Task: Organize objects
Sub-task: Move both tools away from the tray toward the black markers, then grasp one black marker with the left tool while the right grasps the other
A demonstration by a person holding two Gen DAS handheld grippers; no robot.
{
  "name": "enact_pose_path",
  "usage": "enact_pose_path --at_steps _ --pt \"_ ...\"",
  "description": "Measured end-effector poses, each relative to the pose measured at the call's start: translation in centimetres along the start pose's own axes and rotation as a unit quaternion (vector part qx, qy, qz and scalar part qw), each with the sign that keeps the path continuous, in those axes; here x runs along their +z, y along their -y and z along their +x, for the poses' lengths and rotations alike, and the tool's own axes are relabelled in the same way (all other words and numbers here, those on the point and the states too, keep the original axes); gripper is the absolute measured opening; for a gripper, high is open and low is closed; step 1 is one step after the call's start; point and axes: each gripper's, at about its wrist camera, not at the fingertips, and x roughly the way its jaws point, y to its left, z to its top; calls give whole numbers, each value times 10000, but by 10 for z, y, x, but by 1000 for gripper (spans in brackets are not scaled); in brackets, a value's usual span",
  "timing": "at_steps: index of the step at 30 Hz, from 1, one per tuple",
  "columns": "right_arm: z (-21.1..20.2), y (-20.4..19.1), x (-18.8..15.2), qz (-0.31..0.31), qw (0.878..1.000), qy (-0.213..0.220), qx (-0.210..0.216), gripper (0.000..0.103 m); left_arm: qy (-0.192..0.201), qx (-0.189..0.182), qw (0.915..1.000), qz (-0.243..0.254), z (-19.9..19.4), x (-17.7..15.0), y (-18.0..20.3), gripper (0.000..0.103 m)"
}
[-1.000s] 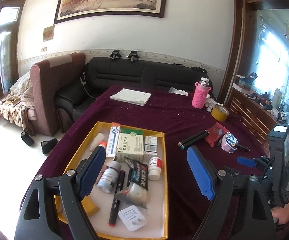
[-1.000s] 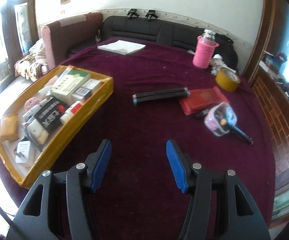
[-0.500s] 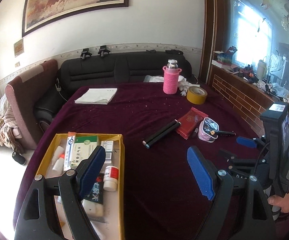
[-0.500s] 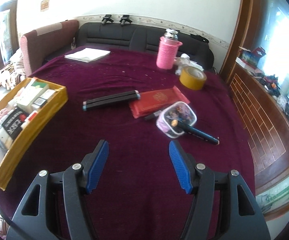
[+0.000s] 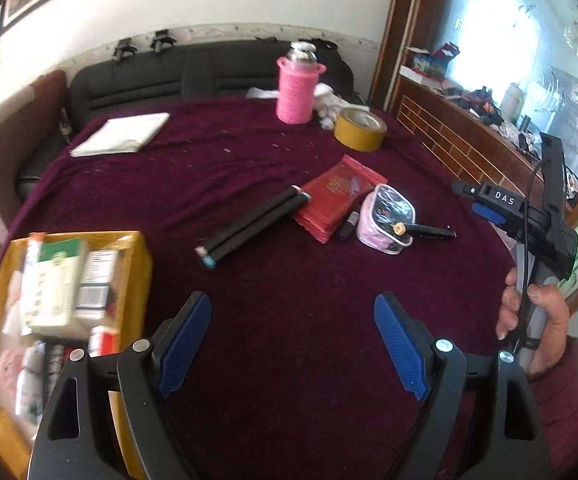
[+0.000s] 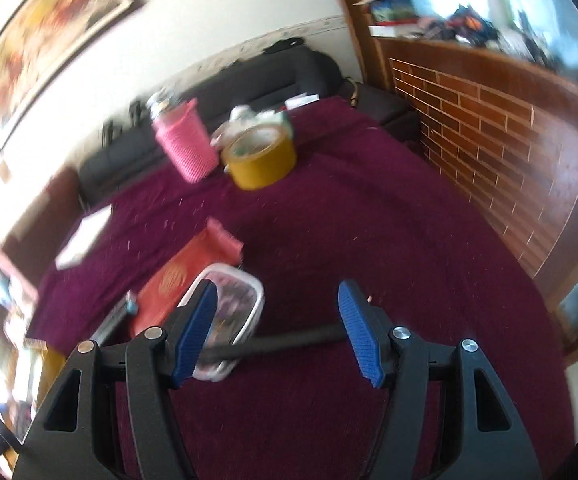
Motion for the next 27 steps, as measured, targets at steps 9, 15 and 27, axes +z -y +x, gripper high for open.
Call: enact_pose_path --at_steps 9,15,27 --pt "8 55 -2 971 9950 -40 235 62 144 704 9932 914 71 53 13 79" --pt "13 60 0 1099 9936 -199 187 62 -523 487 9934 898 121 68 -36 79" --pt "27 51 -5 733 9963 -446 -56 62 -1131 -1667 9764 783 103 17 8 78"
